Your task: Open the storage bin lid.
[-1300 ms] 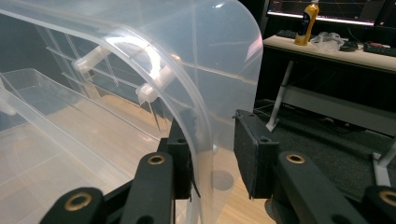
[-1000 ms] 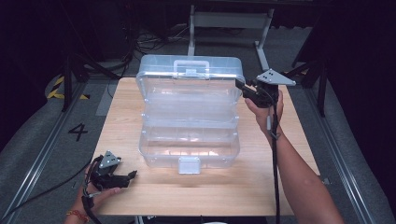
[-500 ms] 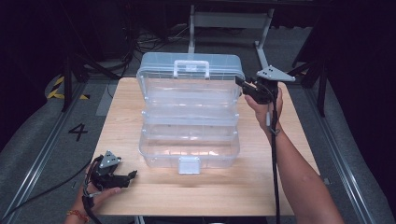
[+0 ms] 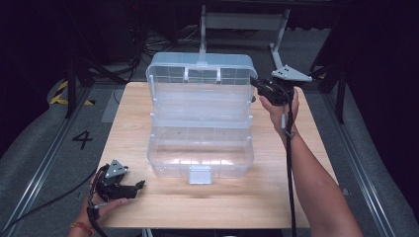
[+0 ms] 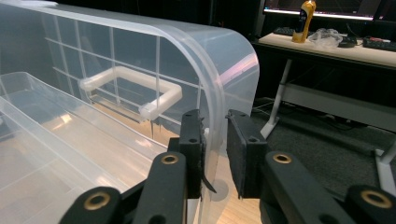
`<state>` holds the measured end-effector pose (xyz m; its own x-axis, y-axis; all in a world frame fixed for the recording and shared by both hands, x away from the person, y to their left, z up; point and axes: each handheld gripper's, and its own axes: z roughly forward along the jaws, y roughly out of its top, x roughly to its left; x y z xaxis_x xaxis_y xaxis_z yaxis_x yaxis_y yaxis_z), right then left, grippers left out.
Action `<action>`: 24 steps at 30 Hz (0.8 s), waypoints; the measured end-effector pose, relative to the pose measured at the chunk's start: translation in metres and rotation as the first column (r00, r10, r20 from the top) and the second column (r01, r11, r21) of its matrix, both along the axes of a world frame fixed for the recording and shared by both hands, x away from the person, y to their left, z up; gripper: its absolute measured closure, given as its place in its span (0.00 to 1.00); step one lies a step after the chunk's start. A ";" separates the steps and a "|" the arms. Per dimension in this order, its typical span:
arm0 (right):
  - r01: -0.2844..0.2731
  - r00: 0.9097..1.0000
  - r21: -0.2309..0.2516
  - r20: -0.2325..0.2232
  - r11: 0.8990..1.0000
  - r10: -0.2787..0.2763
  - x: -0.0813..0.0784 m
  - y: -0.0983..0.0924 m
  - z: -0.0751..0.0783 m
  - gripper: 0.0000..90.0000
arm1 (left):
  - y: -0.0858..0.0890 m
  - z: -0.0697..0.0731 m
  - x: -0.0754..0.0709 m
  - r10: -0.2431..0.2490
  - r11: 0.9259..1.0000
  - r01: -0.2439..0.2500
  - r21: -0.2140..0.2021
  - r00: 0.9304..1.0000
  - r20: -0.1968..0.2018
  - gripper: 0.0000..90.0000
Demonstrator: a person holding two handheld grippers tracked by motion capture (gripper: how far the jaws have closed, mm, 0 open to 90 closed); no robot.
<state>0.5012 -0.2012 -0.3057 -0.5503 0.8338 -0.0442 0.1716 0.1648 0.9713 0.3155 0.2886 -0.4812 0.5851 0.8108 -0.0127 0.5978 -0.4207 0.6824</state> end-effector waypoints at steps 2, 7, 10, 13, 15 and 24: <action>-0.001 1.000 0.012 -0.013 1.000 0.001 0.003 -0.001 0.000 0.86 | 0.000 0.000 0.000 0.000 1.000 0.000 0.000 1.000 -0.001 0.18; -0.003 0.999 0.048 -0.041 0.999 0.005 0.012 -0.002 -0.001 0.87 | 0.000 0.000 0.000 0.001 1.000 -0.001 -0.002 1.000 0.001 0.18; -0.002 0.999 0.044 -0.050 0.999 0.004 0.018 -0.001 -0.001 0.87 | 0.000 0.000 0.000 -0.004 1.000 0.004 0.000 1.000 0.000 0.18; 0.004 0.998 0.040 -0.058 0.999 -0.002 0.023 0.000 -0.001 0.87 | 0.000 0.000 0.001 -0.005 1.000 0.005 -0.004 1.000 0.004 0.18; 0.007 0.998 0.033 -0.059 0.999 -0.005 0.026 0.000 -0.002 0.87 | 0.000 0.000 0.001 -0.005 1.000 0.005 -0.003 1.000 0.004 0.18; 0.008 0.997 0.038 -0.080 0.999 -0.005 0.038 0.000 -0.004 0.87 | 0.000 0.000 0.001 -0.007 1.000 0.007 -0.003 1.000 0.004 0.18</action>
<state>0.5395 -0.2010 -0.3101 -0.5450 0.8378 0.0316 0.2495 0.1260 0.9602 0.3161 0.2889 -0.4816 0.5906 0.8069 -0.0132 0.5924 -0.4224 0.6861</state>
